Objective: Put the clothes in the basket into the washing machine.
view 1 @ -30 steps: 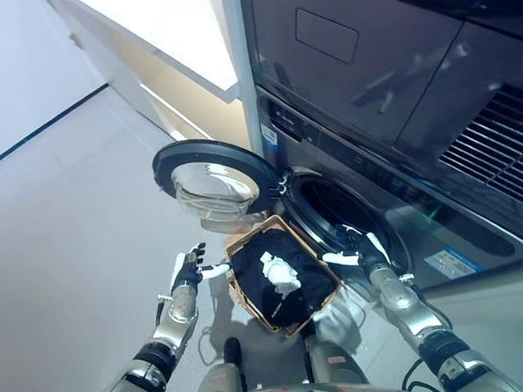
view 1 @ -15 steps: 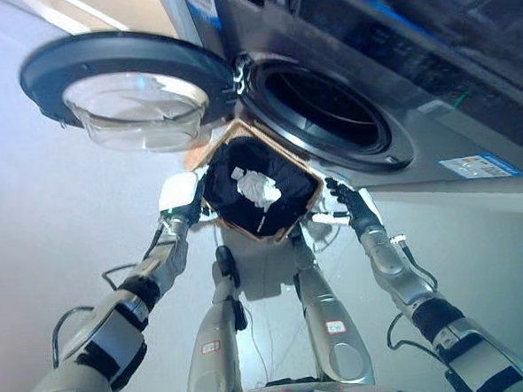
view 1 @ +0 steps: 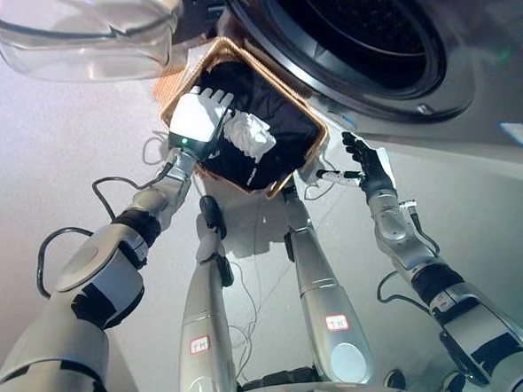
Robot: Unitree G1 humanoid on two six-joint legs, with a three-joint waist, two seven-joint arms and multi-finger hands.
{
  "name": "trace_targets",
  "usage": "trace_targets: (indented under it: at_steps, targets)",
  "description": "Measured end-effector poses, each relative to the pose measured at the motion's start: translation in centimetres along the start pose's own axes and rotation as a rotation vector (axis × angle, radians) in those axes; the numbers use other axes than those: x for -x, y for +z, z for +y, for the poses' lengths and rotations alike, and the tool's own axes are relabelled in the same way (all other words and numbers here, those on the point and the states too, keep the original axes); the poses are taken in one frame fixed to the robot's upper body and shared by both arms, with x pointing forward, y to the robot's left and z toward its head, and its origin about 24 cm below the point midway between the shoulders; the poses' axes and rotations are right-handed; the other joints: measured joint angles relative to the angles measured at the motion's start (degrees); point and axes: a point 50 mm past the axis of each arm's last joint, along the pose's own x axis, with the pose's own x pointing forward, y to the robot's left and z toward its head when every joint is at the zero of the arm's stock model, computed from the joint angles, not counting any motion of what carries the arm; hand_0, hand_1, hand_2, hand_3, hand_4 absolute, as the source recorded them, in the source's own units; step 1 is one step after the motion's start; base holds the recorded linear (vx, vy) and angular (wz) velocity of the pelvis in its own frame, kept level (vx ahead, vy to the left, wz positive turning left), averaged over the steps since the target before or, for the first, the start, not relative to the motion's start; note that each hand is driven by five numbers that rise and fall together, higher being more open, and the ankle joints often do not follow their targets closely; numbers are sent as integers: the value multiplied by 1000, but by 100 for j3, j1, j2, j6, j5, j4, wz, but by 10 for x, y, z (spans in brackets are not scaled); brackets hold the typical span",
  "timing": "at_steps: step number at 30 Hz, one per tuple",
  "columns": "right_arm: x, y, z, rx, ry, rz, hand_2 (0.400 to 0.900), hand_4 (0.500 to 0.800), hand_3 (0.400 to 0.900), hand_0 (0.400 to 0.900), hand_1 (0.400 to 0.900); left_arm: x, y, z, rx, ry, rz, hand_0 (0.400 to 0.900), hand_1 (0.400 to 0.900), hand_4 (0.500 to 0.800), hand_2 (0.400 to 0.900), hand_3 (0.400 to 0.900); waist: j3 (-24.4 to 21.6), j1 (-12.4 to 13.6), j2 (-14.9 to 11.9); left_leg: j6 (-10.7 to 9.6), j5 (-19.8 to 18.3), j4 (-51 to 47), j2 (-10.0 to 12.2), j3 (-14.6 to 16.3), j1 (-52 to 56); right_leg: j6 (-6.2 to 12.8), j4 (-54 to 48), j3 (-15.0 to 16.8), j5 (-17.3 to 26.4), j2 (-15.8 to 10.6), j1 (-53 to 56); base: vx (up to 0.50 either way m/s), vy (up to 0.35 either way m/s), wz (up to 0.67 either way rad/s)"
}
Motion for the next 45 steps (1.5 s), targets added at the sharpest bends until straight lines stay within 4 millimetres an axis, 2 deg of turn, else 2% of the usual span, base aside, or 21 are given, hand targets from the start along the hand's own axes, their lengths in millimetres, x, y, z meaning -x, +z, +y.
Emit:
trace_targets:
  at_steps: [5,9,12,18,19,20,21,22,23,28,33,45]
  targets:
    - [1,-4,-2,-25,-22,16,900,800,900,900,900,-9,2,9,-67,22,-55,900,900,800,900,900,-1,-45,4,166,-330,962,-11,206,-932,76,521,278,-95,5,-799,-27,47,-7]
    - [5,-4,-2,-63,-36,6,900,800,900,900,900,-15,1,17,-75,45,-60,900,900,800,900,900,-21,-101,28,239,-588,1589,-34,225,-1618,199,931,331,-191,21,-1374,-43,19,-10]
    - [5,6,-3,-96,-51,-42,900,800,900,900,900,-17,-2,21,-87,55,-51,900,900,800,900,900,-21,-70,30,354,-702,2092,-3,329,-2132,273,1313,479,-239,82,-1852,16,-4,-19]
    - [9,18,-9,-132,-66,-120,900,800,900,900,900,-25,-3,33,-96,113,-50,900,900,800,900,900,-18,-3,38,440,-1083,3067,71,339,-2919,368,2097,561,-498,219,-2557,-18,-12,-13]
    - [9,20,-9,-136,-64,-134,900,800,900,900,900,-25,-5,35,-101,123,-47,865,865,779,865,865,-18,1,37,452,-1132,3224,108,333,-3038,378,2181,567,-505,263,-2640,-17,-15,-15]
    - [9,23,-10,-138,-63,-147,900,800,900,900,900,-26,-8,37,-107,131,-46,778,778,727,778,778,-18,-11,37,464,-1184,3366,126,329,-3146,398,2267,580,-520,302,-2723,-12,-14,-11]
    - [10,23,-11,-136,-63,-156,900,800,900,900,900,-27,-9,40,-111,142,-45,725,725,695,725,725,-18,-27,37,507,-1233,3493,151,338,-3245,428,2352,586,-544,310,-2807,-9,-14,-9]
    - [11,23,-12,-134,-64,-158,900,800,900,900,900,-28,-10,43,-114,152,-45,504,504,562,504,504,-18,-30,37,532,-1265,3582,169,338,-3319,436,2412,588,-549,329,-2862,-5,-14,-5]
    - [11,22,-13,-133,-67,-156,900,800,900,900,900,-29,-11,45,-118,160,-44,400,400,500,400,400,-18,-38,37,544,-1277,3649,179,337,-3391,450,2448,590,-559,343,-2911,0,0,0]
    - [18,12,-14,-130,-69,-125,900,800,900,900,900,-36,-14,58,-129,205,-37,400,400,500,400,400,-19,-111,35,593,-1322,3741,186,336,-3509,475,2441,599,-577,350,-2989,0,0,0]
    - [19,11,-14,-130,-68,-122,900,800,900,900,900,-42,-16,70,-139,231,-42,400,400,500,400,400,-19,-165,35,575,-1354,3752,189,336,-3515,487,2457,594,-590,354,-2992,0,-6,3]
    - [19,12,-14,-133,-60,-130,900,800,900,900,900,-41,-18,69,-146,224,-42,400,400,500,400,400,-20,-162,34,550,-1349,3759,173,290,-3470,467,2554,555,-640,346,-2970,-4,-10,2]
